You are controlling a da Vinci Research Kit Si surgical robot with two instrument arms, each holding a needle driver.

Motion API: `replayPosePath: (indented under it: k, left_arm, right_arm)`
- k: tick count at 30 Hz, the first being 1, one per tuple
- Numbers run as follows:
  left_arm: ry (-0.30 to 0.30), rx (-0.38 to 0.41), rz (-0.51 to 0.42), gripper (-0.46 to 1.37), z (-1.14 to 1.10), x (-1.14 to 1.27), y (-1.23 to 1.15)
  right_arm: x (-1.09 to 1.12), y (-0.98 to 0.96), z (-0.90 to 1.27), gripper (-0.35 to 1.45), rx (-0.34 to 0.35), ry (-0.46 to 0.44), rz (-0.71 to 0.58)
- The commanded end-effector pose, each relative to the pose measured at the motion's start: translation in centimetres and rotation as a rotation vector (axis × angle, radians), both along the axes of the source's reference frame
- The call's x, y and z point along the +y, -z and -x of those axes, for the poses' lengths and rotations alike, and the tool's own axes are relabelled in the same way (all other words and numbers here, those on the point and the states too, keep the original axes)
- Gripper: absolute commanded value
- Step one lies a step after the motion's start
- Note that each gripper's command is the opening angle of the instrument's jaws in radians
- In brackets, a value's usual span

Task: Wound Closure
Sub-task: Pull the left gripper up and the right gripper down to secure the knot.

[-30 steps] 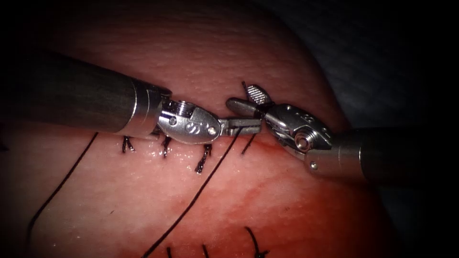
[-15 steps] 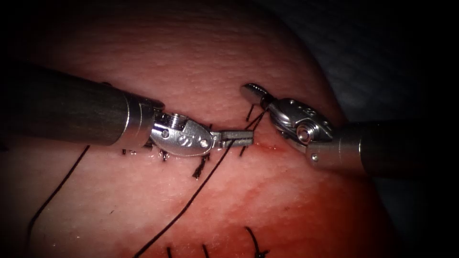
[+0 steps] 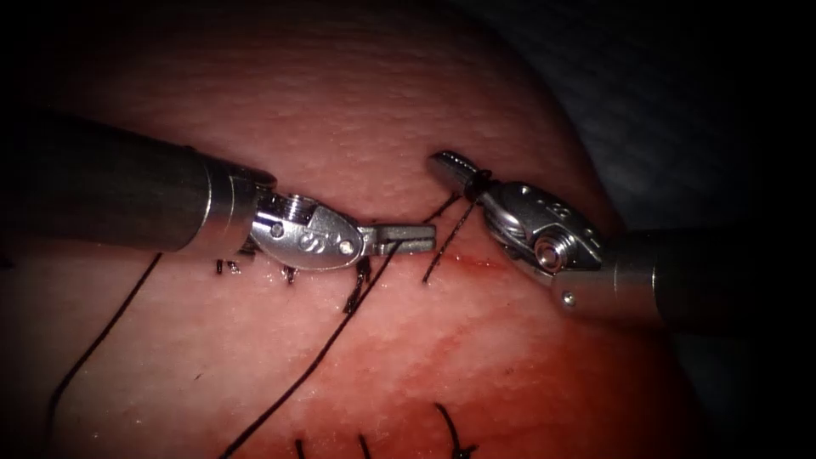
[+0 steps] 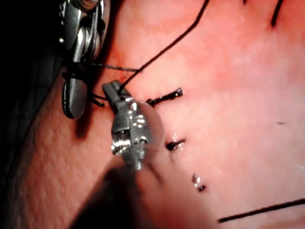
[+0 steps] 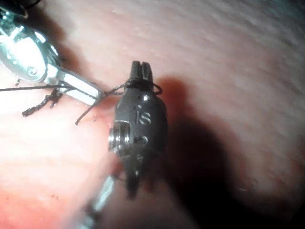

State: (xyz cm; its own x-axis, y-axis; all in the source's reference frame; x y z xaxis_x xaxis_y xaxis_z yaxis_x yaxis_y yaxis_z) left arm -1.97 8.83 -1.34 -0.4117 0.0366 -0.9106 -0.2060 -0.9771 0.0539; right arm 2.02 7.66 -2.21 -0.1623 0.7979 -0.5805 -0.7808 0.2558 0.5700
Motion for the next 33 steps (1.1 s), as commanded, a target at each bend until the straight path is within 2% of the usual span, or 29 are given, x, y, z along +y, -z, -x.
replayPosePath:
  k: [1,14,25,33]
  left_arm:
    - [-0.006,-0.003,-0.007,-0.35,0.00,0.01,0.02]
    - [-0.007,-0.004,0.003,-0.35,-0.09,0.22,0.24]
    - [0.008,-0.009,-0.007,-0.35,-0.09,0.74,0.25]
    - [0.020,-0.009,-0.008,-0.35,-0.07,1.09,0.13]
  right_arm:
    - [-0.03,0.02,0.00,-0.35,0.002,0.002,0.000]
    - [-0.47,0.29,0.00,-0.35,-0.006,0.024,0.023]
    - [-0.78,0.70,-0.08,-0.35,-0.019,0.064,0.039]
    - [-0.90,0.80,-0.08,-0.35,-0.024,0.073,0.046]
